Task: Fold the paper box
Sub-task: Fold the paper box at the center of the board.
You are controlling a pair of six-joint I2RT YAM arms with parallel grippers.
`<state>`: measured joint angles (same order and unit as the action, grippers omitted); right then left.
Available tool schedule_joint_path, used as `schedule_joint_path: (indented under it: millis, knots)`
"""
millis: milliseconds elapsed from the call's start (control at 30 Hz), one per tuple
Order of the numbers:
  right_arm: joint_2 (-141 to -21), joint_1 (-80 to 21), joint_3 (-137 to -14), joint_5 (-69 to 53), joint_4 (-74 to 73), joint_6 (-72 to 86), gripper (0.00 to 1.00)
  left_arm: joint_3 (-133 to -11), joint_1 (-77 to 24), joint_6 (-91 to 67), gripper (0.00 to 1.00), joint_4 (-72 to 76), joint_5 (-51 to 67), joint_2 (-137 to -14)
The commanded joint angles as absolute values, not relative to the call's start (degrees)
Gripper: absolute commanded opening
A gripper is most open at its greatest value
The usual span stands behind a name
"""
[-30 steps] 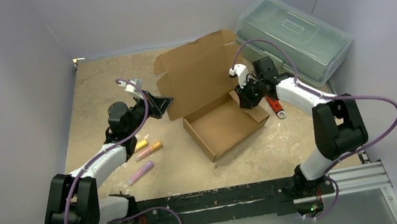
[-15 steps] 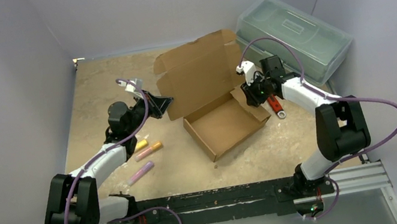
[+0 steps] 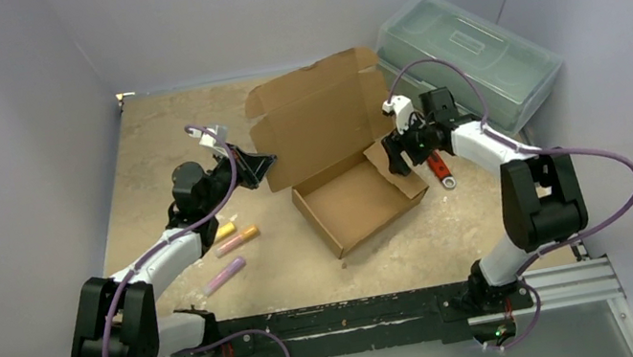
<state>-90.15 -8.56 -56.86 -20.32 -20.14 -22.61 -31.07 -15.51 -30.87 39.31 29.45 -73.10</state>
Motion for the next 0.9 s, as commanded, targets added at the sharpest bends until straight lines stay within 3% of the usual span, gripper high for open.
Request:
schedule_joint_path:
  millis: [0, 267, 467, 600, 733, 767, 867]
  knots:
    - [-92.68, -6.26, -58.22, -27.01, -22.00, -20.80, 0.78, -33.35, -15.82, -30.78, 0.00, 41.70, 30.21, -72.42]
    - [-96.72, -6.14, -59.36, -32.03, -23.57, -20.43, 0.75, -33.31, -15.82, -30.77, 0.00, 41.66, 30.20, -72.17]
    - [-98.36, -6.10, -59.42, -29.03, -23.25, -20.46, 0.64, -33.35, -15.82, -30.91, 0.00, 41.72, 30.29, -72.16]
    - [-98.49, -6.13, -59.01, -26.59, -22.72, -20.17, 0.46, -33.31, -15.82, -31.05, 0.00, 42.12, 30.47, -72.12]
    - [-96.74, -6.37, -58.15, -25.39, -20.65, -19.49, 0.06, -33.16, -15.82, -31.17, 0.00, 42.60, 30.71, -71.77]
    - [-95.93, -6.69, -57.72, -24.38, -19.91, -19.31, 0.00, -33.12, -15.82, -31.42, 0.00, 43.06, 30.86, -71.66]
    - [-92.97, -8.53, -55.84, -19.50, -16.38, -19.07, 0.00, -32.32, -15.81, -32.84, 0.00, 46.24, 32.03, -71.42]
